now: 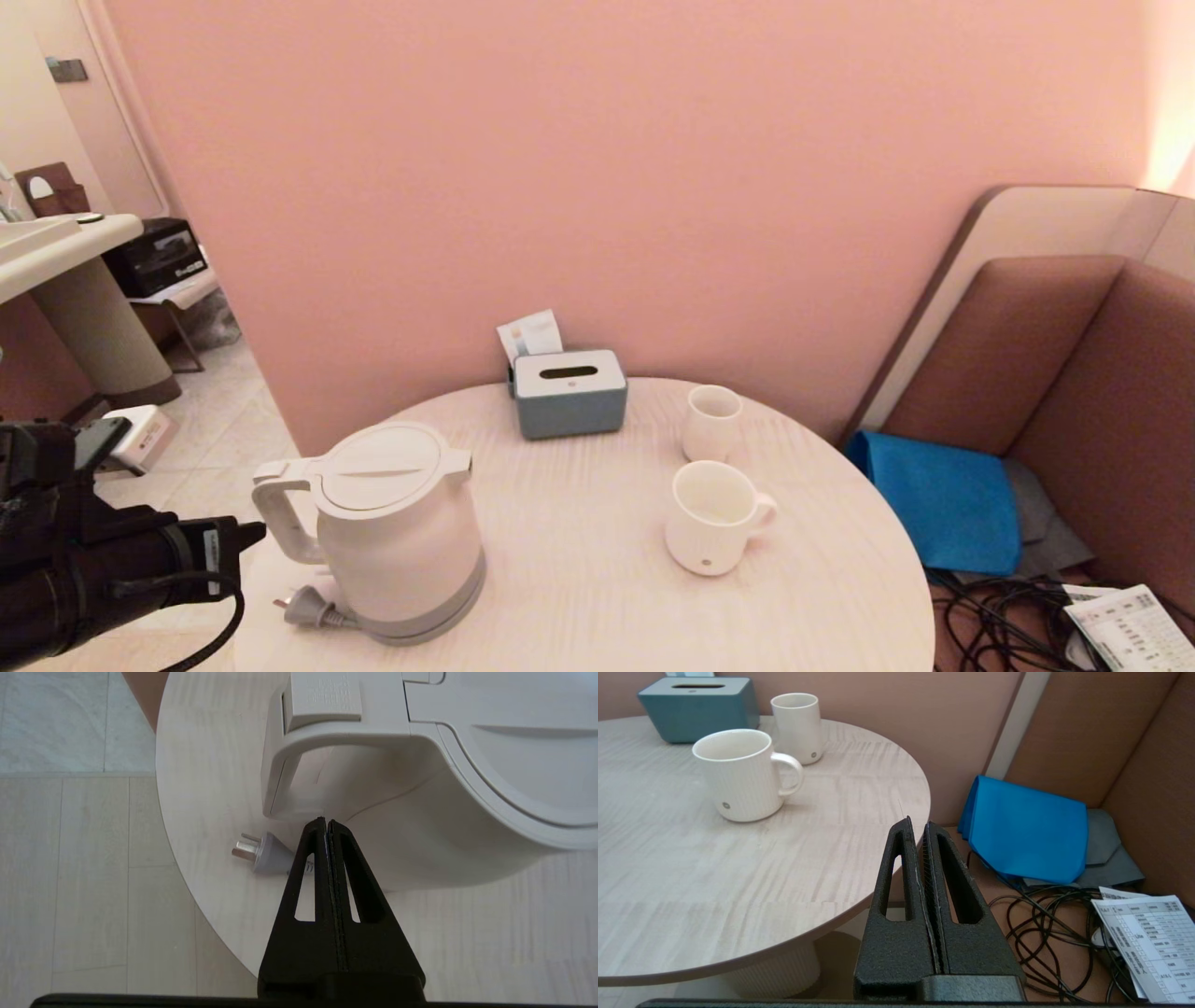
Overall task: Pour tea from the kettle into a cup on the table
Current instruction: Pick up the kettle
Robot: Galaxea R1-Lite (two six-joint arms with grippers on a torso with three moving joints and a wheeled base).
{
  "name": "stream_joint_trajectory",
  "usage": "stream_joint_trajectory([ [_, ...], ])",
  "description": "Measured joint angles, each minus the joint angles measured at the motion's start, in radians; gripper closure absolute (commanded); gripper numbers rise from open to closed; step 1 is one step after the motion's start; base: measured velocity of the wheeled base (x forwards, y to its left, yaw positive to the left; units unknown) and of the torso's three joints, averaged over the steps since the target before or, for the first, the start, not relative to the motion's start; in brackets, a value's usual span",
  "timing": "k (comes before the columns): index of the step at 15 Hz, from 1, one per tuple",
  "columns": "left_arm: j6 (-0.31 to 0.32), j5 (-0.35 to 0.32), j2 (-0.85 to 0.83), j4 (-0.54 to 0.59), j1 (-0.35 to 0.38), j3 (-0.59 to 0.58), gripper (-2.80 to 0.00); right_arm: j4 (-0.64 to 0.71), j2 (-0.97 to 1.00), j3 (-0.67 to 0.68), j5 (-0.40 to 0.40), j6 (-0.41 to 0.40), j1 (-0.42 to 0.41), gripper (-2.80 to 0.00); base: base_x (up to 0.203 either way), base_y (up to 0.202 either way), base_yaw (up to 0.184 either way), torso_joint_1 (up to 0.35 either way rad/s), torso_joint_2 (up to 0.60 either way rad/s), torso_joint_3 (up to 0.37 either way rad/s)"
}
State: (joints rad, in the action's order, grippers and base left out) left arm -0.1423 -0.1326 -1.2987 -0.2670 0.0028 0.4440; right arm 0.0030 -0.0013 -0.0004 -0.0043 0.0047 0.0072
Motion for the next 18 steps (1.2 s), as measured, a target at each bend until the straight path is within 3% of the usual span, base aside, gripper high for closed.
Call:
stream_joint_trajectory([
  [3,0.003,0.006,0.035,0.037,0.005,-0.007,0.0,0.0,0.0,0.0,0.0,0.0,0.0,0.0,0.0,0.0,0.0,0.0,0.0,0.0],
  [4,0.003,0.006,0.031,0.037,0.011,-0.007,-2.8,0.0,0.0,0.0,0.0,0.0,0.0,0.0,0.0,0.0,0.0,0.0,0.0,0.0],
  [11,0.019,0.012,-0.028,0.032,0.044,0.003,-2.8,0.0,0.0,0.0,0.0,0.0,0.0,0.0,0.0,0.0,0.0,0.0,0.0,0.0],
  [18,0.037,0.011,-0.165,-0.144,0.081,-0.016,-2.8,0.0,0.0,0.0,0.0,0.0,0.0,0.0,0.0,0.0,0.0,0.0,0.0,0.0],
])
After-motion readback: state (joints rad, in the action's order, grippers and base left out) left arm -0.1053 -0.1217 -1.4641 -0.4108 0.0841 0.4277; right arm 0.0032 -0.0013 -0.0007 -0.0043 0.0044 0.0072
